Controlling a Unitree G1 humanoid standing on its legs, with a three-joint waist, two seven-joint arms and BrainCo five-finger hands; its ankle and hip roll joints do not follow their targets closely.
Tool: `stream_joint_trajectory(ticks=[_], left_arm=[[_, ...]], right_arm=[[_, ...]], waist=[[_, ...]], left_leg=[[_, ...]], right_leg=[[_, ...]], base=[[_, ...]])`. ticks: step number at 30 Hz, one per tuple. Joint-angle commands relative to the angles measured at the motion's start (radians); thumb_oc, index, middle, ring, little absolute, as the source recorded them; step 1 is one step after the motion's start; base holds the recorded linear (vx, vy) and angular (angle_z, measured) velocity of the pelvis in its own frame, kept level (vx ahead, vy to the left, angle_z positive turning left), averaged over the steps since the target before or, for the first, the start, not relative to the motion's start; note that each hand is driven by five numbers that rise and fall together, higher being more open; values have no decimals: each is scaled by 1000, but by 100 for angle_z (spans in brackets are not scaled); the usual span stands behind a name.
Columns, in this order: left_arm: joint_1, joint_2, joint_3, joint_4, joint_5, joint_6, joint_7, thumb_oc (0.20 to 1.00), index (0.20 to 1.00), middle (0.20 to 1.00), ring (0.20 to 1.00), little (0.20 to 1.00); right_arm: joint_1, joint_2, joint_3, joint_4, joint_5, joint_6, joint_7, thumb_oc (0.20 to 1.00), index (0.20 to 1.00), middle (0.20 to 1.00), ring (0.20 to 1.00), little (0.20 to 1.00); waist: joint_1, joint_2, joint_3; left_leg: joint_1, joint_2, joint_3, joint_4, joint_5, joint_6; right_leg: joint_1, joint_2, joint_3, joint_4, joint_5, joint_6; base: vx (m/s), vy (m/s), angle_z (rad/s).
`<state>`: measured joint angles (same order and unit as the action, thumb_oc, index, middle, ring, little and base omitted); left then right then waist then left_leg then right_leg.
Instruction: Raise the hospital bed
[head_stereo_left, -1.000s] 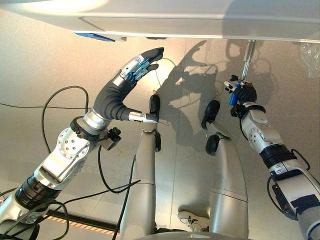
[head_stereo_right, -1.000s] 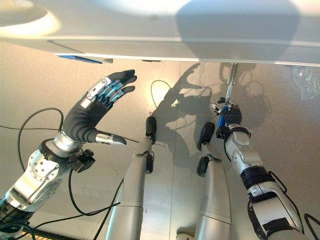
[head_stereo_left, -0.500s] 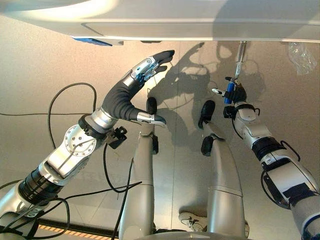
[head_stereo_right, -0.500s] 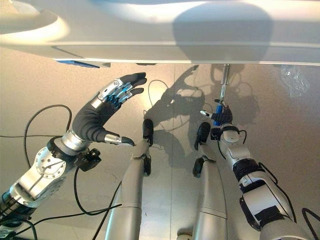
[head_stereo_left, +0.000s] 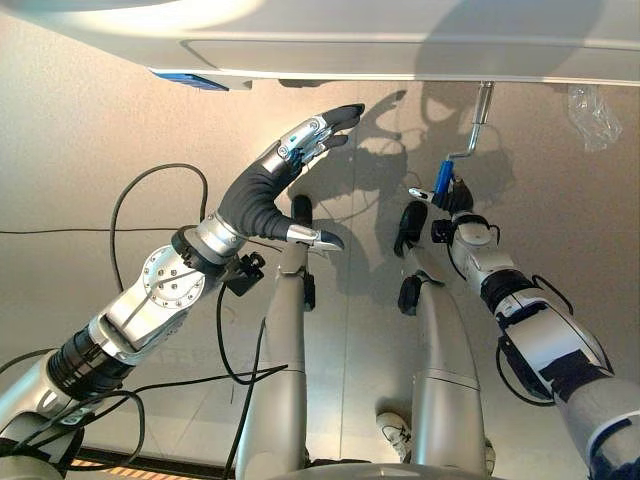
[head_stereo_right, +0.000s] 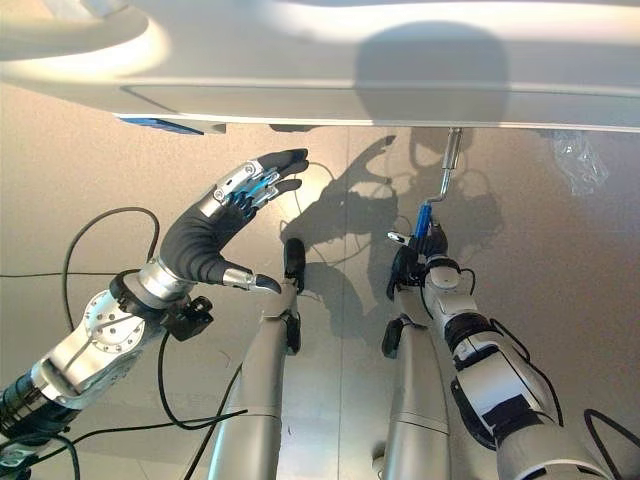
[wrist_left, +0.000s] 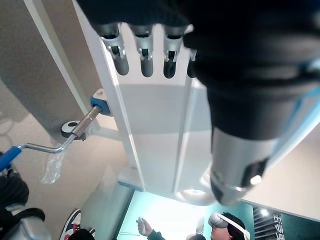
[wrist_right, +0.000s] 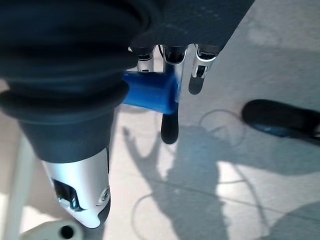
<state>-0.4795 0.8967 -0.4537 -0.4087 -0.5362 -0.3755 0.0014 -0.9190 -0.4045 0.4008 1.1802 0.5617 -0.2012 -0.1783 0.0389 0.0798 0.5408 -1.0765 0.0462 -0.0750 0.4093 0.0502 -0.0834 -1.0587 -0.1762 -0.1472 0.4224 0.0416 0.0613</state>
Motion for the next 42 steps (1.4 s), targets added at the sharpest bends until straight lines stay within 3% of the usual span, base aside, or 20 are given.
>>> stream_joint_trajectory(ticks=[1,14,27,33,35,36,42], left_arm=[[23,-37,18,-82,-15,-29,7,1000,1000,1000,1000,1000],[18,-68,11,-77,-28,-27,3,1000,1000,1000,1000,1000],[21,-85,10,-73,-57,-22,-6,1000,1000,1000,1000,1000],[15,-91,1,-72,-64,-15,-4,1000,1000,1000,1000,1000],[15,-91,3,-73,-63,-14,-3,1000,1000,1000,1000,1000],[14,-93,3,-72,-62,-13,-2,1000,1000,1000,1000,1000],[3,-118,4,-71,-58,-9,0,1000,1000,1000,1000,1000]], right_arm=[[12,5,-6,-18,16,-6,14,1000,1000,1000,1000,1000],[-71,-19,-40,60,102,1,20,1000,1000,1000,1000,1000],[-147,-24,-109,54,365,-32,50,1000,1000,1000,1000,1000],[-186,-31,-105,102,388,1,59,1000,1000,1000,1000,1000],[-191,-30,-102,112,384,6,61,733,733,733,733,733],[-193,-29,-101,120,380,10,61,200,200,200,200,200],[-189,-8,-98,158,350,29,68,200,200,200,200,200]], waist=[[19,10,-21],[32,30,-21],[42,33,-21],[51,42,-21],[52,43,-21],[53,44,-21],[62,57,-21]], left_leg=[[-1,-30,34,-57,29,-7],[-15,-33,34,-41,18,-1],[-5,-34,35,-44,15,-3],[-8,-36,32,-37,10,-1],[-10,-36,30,-35,10,-1],[-9,-37,29,-36,9,0],[-14,-38,28,-30,6,4]], right_leg=[[-3,-4,27,-15,4,84],[-17,-5,30,-2,-6,80],[-13,-6,28,4,-11,79],[-14,-8,26,12,-18,79],[-16,-8,27,13,-18,79],[-17,-7,27,13,-19,79],[-21,-9,26,23,-22,78]], base=[[0,0,0],[0,0,0],[0,0,0],[0,0,0],[0,0,0],[0,0,0],[0,0,0]])
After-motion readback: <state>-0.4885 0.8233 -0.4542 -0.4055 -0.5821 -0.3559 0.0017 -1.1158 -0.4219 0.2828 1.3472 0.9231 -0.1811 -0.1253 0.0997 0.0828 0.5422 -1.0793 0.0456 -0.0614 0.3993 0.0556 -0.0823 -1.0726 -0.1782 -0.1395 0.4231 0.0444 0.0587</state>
